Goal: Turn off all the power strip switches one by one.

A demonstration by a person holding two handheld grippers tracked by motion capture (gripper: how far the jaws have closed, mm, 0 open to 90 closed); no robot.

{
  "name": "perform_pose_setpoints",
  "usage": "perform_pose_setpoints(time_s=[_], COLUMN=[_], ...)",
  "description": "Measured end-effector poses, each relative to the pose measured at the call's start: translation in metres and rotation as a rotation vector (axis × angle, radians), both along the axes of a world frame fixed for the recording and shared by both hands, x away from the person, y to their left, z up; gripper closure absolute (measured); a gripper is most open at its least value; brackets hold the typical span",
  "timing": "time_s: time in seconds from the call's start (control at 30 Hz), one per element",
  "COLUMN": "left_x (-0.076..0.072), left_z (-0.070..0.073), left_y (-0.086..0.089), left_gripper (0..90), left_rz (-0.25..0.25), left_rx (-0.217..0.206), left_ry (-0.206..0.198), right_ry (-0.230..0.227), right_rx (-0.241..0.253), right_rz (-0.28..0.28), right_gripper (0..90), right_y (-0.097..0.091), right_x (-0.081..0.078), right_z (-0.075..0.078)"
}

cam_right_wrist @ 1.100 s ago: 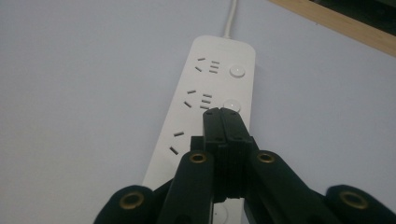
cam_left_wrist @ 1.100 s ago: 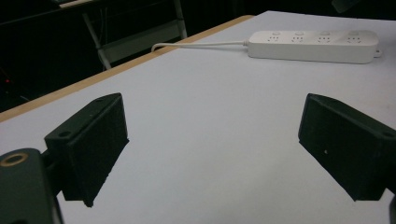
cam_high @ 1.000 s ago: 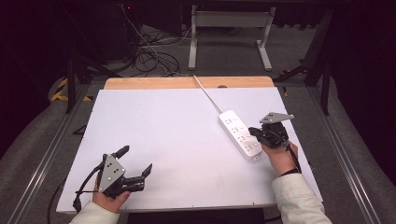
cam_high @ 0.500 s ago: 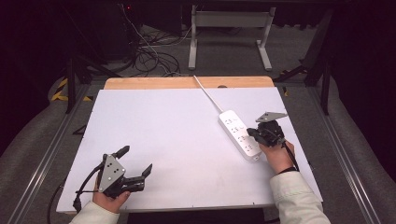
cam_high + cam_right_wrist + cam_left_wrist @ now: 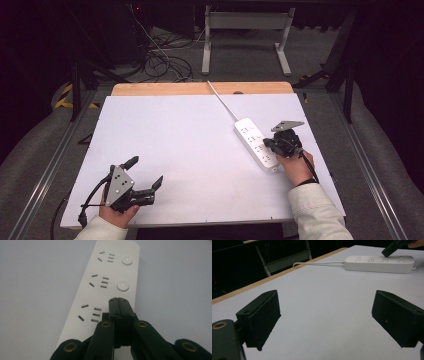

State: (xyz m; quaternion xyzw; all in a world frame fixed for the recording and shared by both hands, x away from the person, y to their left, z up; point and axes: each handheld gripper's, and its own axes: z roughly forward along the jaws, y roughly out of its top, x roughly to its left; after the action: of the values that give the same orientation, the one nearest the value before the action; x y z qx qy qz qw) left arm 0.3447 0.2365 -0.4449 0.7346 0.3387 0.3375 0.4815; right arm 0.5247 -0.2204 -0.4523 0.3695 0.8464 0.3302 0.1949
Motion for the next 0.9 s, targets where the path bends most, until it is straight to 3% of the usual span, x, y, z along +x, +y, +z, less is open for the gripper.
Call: perform_pose_setpoints(time_s=[0.63, 0.83, 0.9], left_x=[-0.0010, -0.0012, -0.0012], left_z=[0.0002, 0.0005, 0.0004], left_y=[-0.0002, 0.0000, 0.0000], left_gripper=[9.0, 9.0, 9.0], left_rz=[-0.003, -0.003, -0.003], left_rx=[0.001, -0.003, -0.003], left_ry=[-0.001, -0.003, -0.003], right_ry=[-0.014, -0.010, -0.008], right_rx=[-0.038, -0.011, -0.028], right_rz=[-0.013, -0.019, -0.020], right_gripper=[90.0, 90.0, 90.0], right_y=[0.0040, 0.0019, 0.0034], right_x=[-0.0026, -0.0021, -0.0022], right_z=[-0.0022, -0.0037, -0.0036])
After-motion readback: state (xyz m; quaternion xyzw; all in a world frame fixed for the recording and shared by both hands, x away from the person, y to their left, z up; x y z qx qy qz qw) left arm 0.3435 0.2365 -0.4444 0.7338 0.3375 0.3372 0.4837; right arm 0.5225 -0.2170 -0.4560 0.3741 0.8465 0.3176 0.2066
